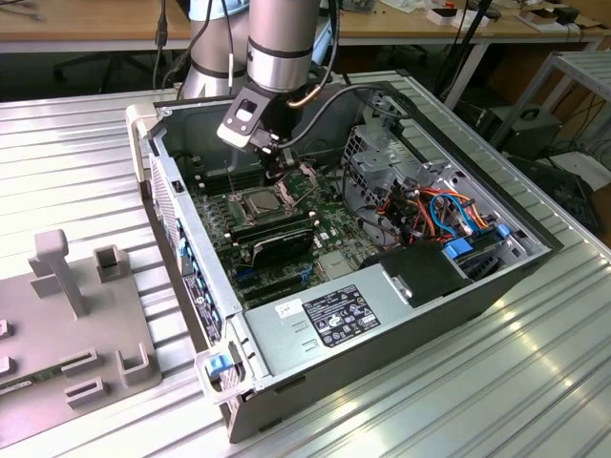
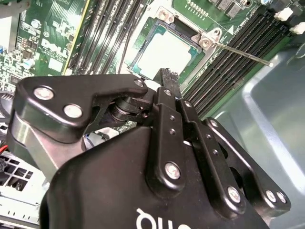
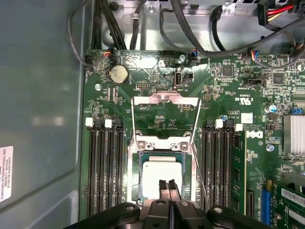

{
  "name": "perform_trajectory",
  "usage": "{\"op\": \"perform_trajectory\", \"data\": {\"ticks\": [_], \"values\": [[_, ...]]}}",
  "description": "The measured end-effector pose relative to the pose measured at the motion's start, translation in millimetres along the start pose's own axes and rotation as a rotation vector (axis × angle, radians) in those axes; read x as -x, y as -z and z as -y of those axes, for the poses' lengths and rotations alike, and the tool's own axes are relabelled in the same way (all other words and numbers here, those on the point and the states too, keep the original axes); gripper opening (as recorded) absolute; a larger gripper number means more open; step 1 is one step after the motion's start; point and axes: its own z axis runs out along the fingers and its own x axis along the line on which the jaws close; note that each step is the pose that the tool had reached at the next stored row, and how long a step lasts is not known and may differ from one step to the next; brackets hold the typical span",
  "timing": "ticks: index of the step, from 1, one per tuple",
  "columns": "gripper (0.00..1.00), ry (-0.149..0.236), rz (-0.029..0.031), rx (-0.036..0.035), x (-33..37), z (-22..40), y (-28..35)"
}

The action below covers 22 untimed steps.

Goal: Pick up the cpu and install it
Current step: 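Place the cpu into insertion slot, then close the cpu cover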

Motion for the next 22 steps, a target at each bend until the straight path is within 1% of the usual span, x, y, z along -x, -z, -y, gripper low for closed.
{"op": "perform_trajectory", "data": {"ticks": [3,13,22], "values": [[0.11,0.0,0.0004,0.0,0.1,-0.2,3.8],[0.11,0.0,0.0,0.0,0.1,-0.2,4.4],[0.11,0.0,0.0,0.0001,0.3,-0.6,10.5]]}}
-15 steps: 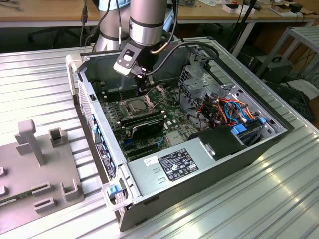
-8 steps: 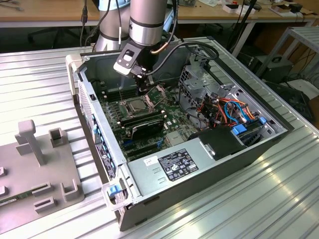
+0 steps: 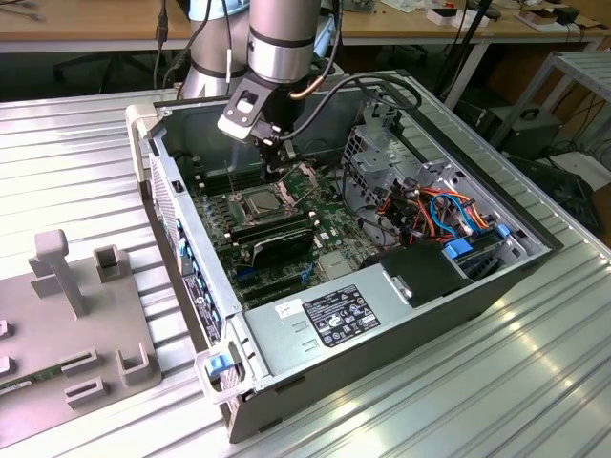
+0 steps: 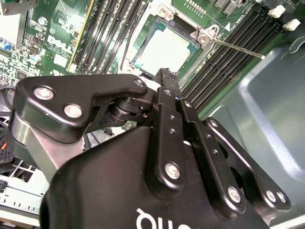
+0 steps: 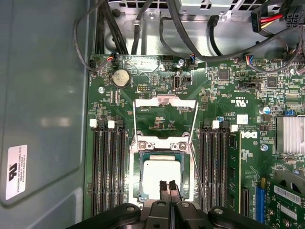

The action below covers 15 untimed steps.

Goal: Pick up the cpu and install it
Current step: 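Close the cpu cover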

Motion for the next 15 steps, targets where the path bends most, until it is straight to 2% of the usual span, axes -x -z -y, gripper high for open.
{"op": "perform_trajectory", "data": {"ticks": [6,9,11,13,15], "values": [[0.11,0.0,0.0002,-0.0001,0.0,-0.3,0.3],[0.11,0.0,0.0003,-0.0002,0.1,-3.3,0.1],[0.11,0.0,0.0001,-0.0001,0.2,-10.5,-0.4],[0.11,0.0,0.0001,-0.0001,0.2,-14.4,-0.6],[0.11,0.0,0.0001,-0.0001,0.4,-21.9,-1.0]]}}
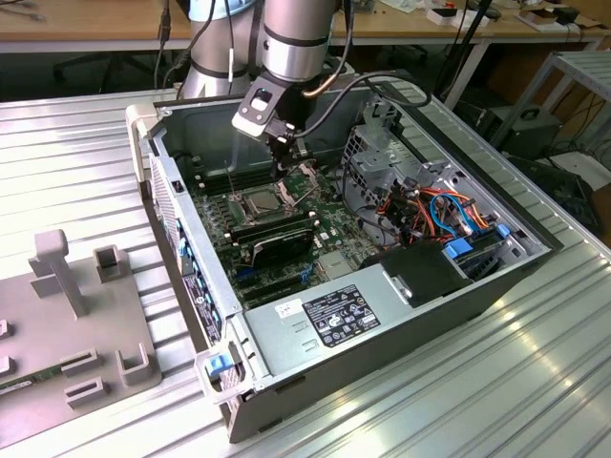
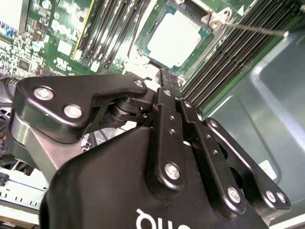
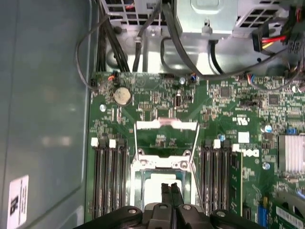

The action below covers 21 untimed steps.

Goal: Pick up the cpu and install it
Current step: 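Close the cpu cover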

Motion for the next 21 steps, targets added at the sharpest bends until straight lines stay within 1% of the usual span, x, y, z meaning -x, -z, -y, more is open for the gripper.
{"op": "perform_trajectory", "data": {"ticks": [4,9,11,12,13,17,20,21], "values": [[0.11,0.0,0.0,0.0,0.2,-8.6,-0.5],[0.11,0.0,0.0,0.0,0.3,-20.9,-1.2],[0.11,0.0,0.0,0.0,0.5,-27.6,-1.6],[0.11,0.0,0.0,0.0,0.5,-33.6,-2.0],[0.11,0.0,0.0001,0.0,0.6,-37.5,-2.2],[0.11,0.0,-0.0001,0.0001,0.7,-50.2,-3.0],[0.11,0.0,0.0,0.0,0.9,-58.5,-3.4],[0.11,0.0,-0.0001,0.0,1.0,-62.9,-3.7]]}}
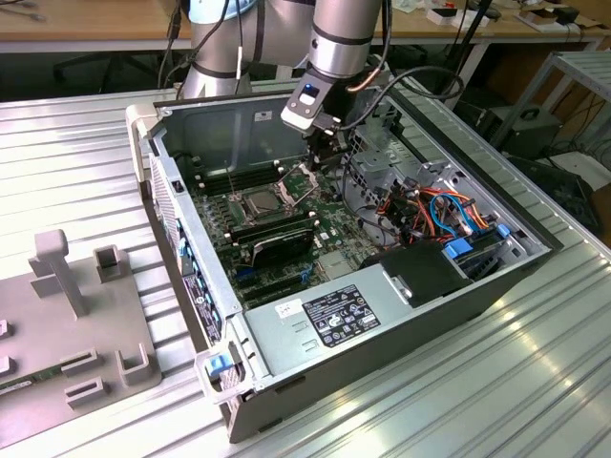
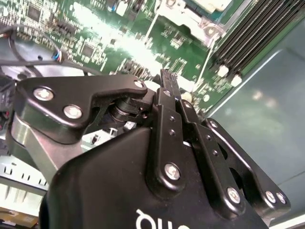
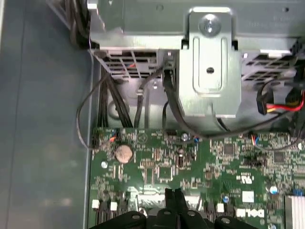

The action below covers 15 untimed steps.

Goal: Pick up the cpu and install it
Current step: 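Close the cpu cover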

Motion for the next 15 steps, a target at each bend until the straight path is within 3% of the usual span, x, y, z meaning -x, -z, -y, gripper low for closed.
{"op": "perform_trajectory", "data": {"ticks": [2,6,10,15], "values": [[0.11,0.0,0.0001,0.0,0.1,-7.5,-0.4],[0.11,0.0,0.0,-0.0001,0.2,-15.2,-0.9],[0.11,0.0,0.0005,-0.0001,0.2,-16.2,-3.7],[0.11,0.0,0.0008,-0.0001,-0.1,-16.1,-15.1]]}}
